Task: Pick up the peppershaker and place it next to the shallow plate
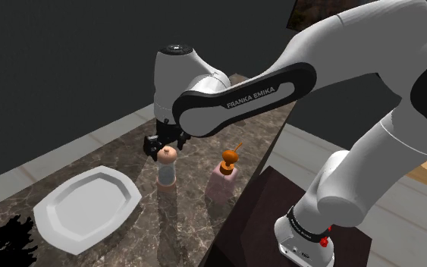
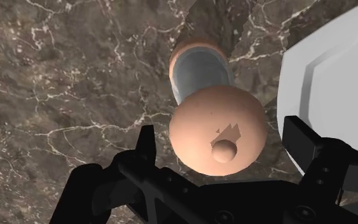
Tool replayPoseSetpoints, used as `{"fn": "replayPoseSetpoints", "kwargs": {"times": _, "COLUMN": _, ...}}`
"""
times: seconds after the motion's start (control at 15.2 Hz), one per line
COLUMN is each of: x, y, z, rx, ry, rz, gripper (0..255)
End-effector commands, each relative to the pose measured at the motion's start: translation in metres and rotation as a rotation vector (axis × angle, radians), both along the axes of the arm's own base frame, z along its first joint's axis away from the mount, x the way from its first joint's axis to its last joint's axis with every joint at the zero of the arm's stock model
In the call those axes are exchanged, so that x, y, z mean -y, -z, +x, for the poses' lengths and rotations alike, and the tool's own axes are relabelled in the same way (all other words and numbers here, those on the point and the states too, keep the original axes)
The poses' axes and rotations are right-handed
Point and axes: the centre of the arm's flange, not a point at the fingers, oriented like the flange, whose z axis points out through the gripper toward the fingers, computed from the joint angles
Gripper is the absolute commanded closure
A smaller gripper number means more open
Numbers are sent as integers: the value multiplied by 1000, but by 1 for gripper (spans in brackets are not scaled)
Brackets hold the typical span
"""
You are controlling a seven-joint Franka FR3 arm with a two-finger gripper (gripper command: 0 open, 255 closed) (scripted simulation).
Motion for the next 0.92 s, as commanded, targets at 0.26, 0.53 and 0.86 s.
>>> {"fn": "replayPoseSetpoints", "kwargs": {"times": 0.26, "x": 0, "y": -39, "z": -3, "rx": 0, "ry": 0, "rz": 0, "gripper": 0}}
{"fn": "replayPoseSetpoints", "kwargs": {"times": 0.53, "x": -1, "y": -50, "z": -4, "rx": 0, "ry": 0, "rz": 0, "gripper": 0}}
{"fn": "replayPoseSetpoints", "kwargs": {"times": 0.86, "x": -1, "y": -50, "z": -4, "rx": 0, "ry": 0, "rz": 0, "gripper": 0}}
